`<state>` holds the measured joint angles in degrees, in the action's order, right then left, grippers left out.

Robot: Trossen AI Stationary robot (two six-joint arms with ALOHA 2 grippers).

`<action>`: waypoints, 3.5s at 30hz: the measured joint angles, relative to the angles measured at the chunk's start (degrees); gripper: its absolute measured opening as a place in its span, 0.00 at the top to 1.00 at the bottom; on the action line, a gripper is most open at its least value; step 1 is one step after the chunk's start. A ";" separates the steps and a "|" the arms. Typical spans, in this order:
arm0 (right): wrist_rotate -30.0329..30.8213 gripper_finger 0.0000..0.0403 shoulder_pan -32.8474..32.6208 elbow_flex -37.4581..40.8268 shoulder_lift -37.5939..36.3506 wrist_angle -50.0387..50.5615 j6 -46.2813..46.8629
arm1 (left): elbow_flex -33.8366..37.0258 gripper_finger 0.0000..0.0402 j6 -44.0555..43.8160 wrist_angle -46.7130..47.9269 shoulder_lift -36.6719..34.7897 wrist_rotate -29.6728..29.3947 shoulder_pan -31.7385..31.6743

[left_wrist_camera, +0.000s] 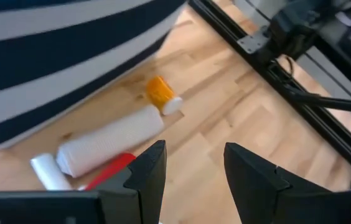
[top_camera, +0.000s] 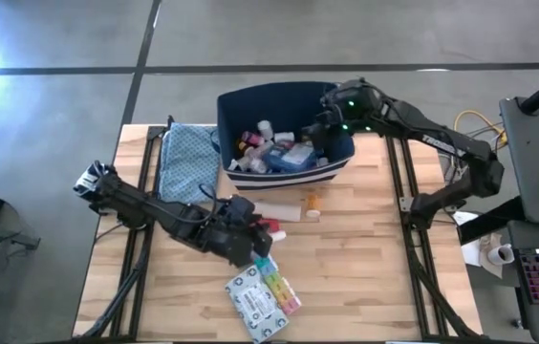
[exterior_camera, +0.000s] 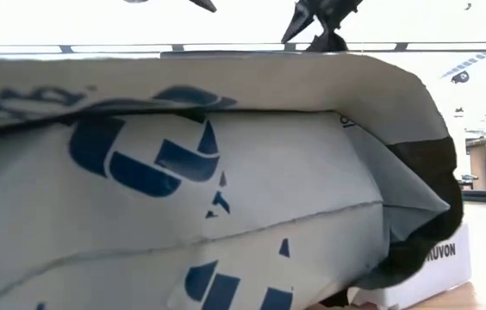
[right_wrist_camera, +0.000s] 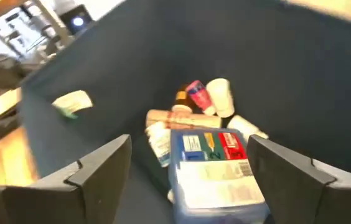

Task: Pick & place medical supplies in basket/bin
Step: Put the orange pill bottle into the blue bin

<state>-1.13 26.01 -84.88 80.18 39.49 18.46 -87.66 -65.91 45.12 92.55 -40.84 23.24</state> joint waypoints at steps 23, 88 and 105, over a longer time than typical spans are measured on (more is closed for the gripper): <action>7.60 0.25 -26.43 32.15 -9.70 1.06 38.16 | -0.02 0.64 0.90 0.66 -0.06 0.60 -2.77; 20.66 0.58 -34.25 13.29 14.69 1.32 44.25 | 38.07 0.64 12.09 -3.54 -43.10 1.78 -5.29; 24.15 0.48 -15.29 -2.25 3.25 -0.69 22.53 | 38.52 0.64 12.96 -2.53 -42.88 1.86 -5.29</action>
<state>23.02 10.72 -87.13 83.43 38.80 41.00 -49.14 -52.95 42.59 49.67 -38.98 17.96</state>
